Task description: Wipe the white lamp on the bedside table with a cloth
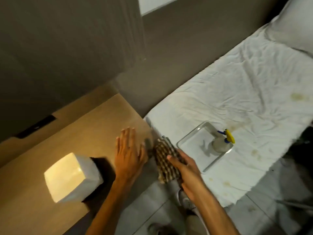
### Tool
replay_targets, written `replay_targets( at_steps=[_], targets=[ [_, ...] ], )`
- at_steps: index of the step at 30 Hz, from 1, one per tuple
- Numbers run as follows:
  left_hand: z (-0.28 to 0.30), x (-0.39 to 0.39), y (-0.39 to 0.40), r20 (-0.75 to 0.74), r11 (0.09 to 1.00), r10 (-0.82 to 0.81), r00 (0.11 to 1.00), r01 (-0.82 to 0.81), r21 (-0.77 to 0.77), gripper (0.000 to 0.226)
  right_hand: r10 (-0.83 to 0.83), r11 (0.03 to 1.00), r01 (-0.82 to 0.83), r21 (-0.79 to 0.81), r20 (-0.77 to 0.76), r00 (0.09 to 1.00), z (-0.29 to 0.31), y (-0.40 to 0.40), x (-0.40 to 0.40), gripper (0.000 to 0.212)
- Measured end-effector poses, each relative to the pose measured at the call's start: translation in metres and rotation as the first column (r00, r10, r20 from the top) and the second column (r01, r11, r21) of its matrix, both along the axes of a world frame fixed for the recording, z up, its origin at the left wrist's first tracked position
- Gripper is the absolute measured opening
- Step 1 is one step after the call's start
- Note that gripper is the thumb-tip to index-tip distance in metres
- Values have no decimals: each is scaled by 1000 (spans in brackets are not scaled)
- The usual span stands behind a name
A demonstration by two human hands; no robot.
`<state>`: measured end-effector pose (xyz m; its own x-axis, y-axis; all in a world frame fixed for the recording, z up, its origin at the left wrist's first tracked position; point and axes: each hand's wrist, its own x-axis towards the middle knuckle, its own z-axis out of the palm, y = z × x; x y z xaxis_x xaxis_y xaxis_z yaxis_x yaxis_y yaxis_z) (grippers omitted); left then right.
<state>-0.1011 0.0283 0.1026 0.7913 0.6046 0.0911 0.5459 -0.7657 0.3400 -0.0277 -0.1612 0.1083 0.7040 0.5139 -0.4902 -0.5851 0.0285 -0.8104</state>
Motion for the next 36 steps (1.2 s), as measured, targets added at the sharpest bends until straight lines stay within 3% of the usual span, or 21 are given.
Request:
replay_targets(
  at_steps=[4, 7, 12, 16, 19, 24, 31, 33, 36],
  targets=[
    [-44, 85, -25, -192, 1000, -25, 981, 23, -13, 68, 127, 926, 8, -378, 330, 936, -32, -69, 67, 24],
    [-79, 114, -14, -196, 995, 97, 976, -102, -15, 77, 284, 777, 28, -629, 389, 876, -98, -88, 120, 22],
    [-113, 123, -6, -191, 978, 174, 966, -147, 151, 80, 547, 590, 5, -807, 404, 733, -222, -82, 172, 37],
    [-119, 126, -4, -196, 970, 203, 959, -170, 174, 81, 787, 436, -14, -900, 374, 490, -298, -82, 173, 48],
    [-119, 126, -4, -198, 970, 201, 959, -167, 175, 81, 885, 336, -101, -936, 278, 373, -335, -92, 160, 50],
    [-115, 127, -7, -185, 969, 209, 960, -179, 169, 80, 868, 349, -112, -930, 276, 412, -341, -110, 157, 40],
    [-114, 128, -9, -177, 971, 216, 960, -191, 146, 80, 922, 341, -161, -926, 295, 252, -338, -107, 167, 27],
    [-116, 127, -9, -176, 969, 220, 959, -194, 154, 80, 921, 354, -188, -916, 306, 243, -340, -106, 169, 24],
    [-115, 127, -5, -153, 966, 232, 961, -209, 150, 81, 942, 298, -235, -925, 245, 229, -330, -100, 174, 27]
  ],
)
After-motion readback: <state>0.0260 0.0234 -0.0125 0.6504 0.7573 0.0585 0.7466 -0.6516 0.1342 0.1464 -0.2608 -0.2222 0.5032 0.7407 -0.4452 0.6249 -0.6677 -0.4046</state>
